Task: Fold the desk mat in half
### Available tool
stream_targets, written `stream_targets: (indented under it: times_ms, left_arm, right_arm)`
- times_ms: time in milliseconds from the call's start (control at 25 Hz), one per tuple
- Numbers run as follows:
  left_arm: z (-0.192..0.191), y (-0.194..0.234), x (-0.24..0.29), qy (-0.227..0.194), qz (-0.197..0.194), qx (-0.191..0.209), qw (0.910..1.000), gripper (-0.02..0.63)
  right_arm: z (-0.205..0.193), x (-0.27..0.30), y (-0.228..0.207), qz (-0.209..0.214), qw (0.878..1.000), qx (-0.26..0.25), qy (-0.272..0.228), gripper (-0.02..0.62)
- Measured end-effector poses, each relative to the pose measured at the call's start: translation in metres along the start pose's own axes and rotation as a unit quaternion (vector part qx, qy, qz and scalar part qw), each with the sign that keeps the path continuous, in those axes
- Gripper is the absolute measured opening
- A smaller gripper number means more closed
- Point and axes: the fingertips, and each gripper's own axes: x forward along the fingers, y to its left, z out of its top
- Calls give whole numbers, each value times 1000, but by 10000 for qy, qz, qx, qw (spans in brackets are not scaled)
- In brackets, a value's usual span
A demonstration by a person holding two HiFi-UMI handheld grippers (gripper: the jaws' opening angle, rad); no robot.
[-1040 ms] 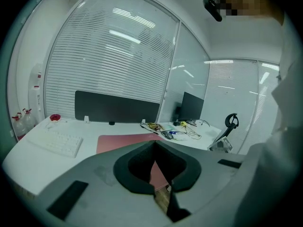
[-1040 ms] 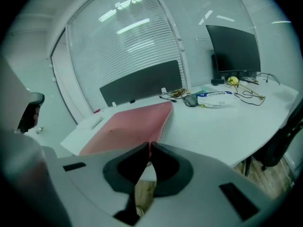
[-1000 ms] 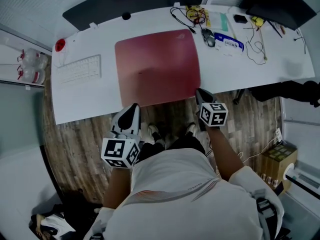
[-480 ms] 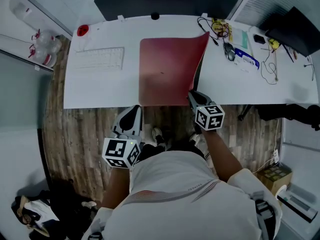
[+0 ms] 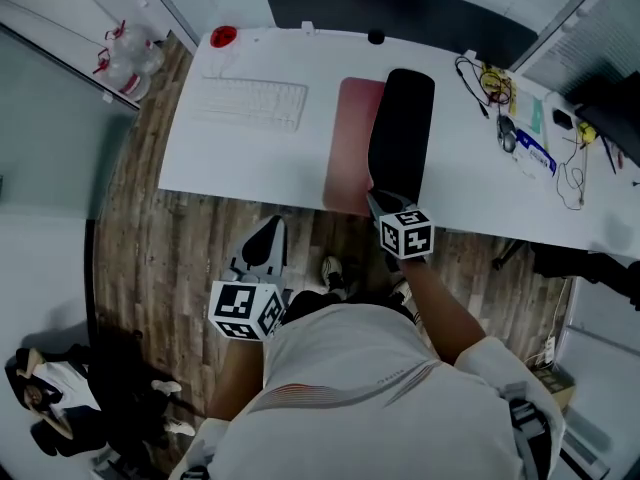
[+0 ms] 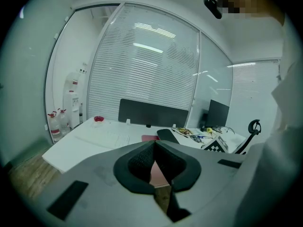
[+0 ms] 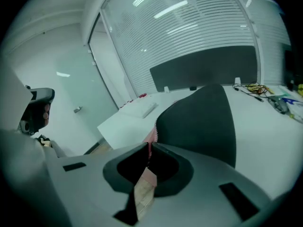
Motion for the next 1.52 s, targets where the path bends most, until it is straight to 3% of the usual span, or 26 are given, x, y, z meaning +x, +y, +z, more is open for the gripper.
stream_targets:
  times_ms: [360, 560, 720, 800, 880, 1120, 1240, 1520]
  left_arm:
    - [-13, 27, -19, -21, 195, -206, 9996, 12]
    - [-13, 26, -22, -51, 143, -233, 9996, 12]
    - [-9, 19, -19, -92, 40, -211, 9997, 12]
    - [-5, 15, -16, -143, -44, -177, 9997, 12]
    - [2, 9, -11, -213, -150, -136, 9996, 12]
    - [34, -33, 19, -514, -669, 67, 9964, 12]
    - [51, -63, 35, -663, -937, 190, 9932, 12]
    - [97, -121, 62, -1015, -1361, 548, 9840, 12]
  right_arm:
    - [-42, 59, 57, 442, 9938, -308, 971, 80]
    - [-40, 61, 48, 265, 9948, -231, 959, 87]
    - [-31, 54, 49, 432, 9957, -252, 778, 106]
    - [-20, 43, 52, 535, 9967, -218, 578, 146]
    - [-2, 23, 51, 542, 9982, -190, 200, 144]
    - [77, -81, 15, 109, 9921, -314, -1213, 86]
    - [109, -144, -11, -263, 9817, -451, -1830, 55]
    - [157, -274, -52, -1187, 9472, -789, -2873, 52]
